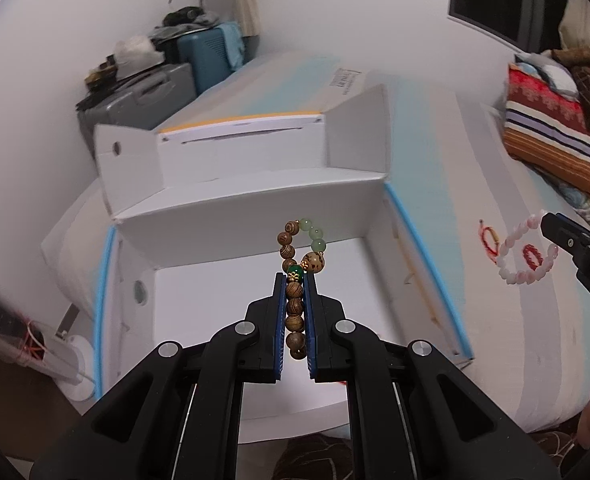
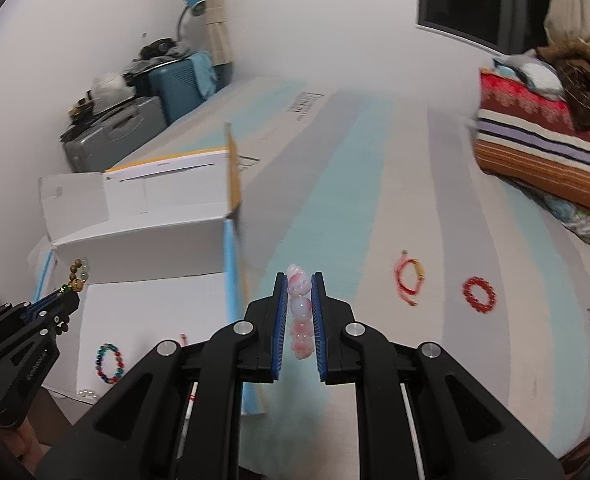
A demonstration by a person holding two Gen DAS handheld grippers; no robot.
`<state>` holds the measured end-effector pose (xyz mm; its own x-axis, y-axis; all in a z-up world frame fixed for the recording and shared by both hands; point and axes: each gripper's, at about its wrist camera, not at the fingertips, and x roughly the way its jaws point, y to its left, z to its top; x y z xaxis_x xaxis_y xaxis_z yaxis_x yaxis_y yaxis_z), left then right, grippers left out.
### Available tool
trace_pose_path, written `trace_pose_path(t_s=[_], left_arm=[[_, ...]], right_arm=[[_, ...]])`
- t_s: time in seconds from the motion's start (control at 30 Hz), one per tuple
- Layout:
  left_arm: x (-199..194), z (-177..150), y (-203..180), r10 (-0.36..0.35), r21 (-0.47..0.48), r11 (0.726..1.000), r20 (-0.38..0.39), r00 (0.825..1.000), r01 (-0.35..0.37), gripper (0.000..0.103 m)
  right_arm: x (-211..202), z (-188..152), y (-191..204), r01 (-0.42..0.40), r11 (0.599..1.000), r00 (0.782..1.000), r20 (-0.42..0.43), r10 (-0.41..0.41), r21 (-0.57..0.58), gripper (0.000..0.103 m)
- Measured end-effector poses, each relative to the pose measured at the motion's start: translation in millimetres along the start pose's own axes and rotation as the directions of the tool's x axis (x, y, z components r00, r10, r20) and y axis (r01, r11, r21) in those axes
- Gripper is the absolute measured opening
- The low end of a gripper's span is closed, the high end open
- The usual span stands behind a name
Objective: Organize jewelry
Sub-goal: 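Lift and carry both bracelets over the white box with both tools, then open both tools to drop the bracelets into the box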
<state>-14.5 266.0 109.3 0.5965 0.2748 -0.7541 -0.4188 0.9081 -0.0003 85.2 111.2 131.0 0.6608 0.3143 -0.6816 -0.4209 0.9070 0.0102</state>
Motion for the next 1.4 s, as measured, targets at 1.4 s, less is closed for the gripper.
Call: trace_pose_path(t_s=[1.4], left_arm=[[120, -42, 89, 0.05, -0.084, 0.993, -0.292, 0.955, -0.078, 0.008]], right_arm=[[132, -46, 122, -0.173, 0.971, 0.939, -0.325, 0.111, -0.168, 0.011]])
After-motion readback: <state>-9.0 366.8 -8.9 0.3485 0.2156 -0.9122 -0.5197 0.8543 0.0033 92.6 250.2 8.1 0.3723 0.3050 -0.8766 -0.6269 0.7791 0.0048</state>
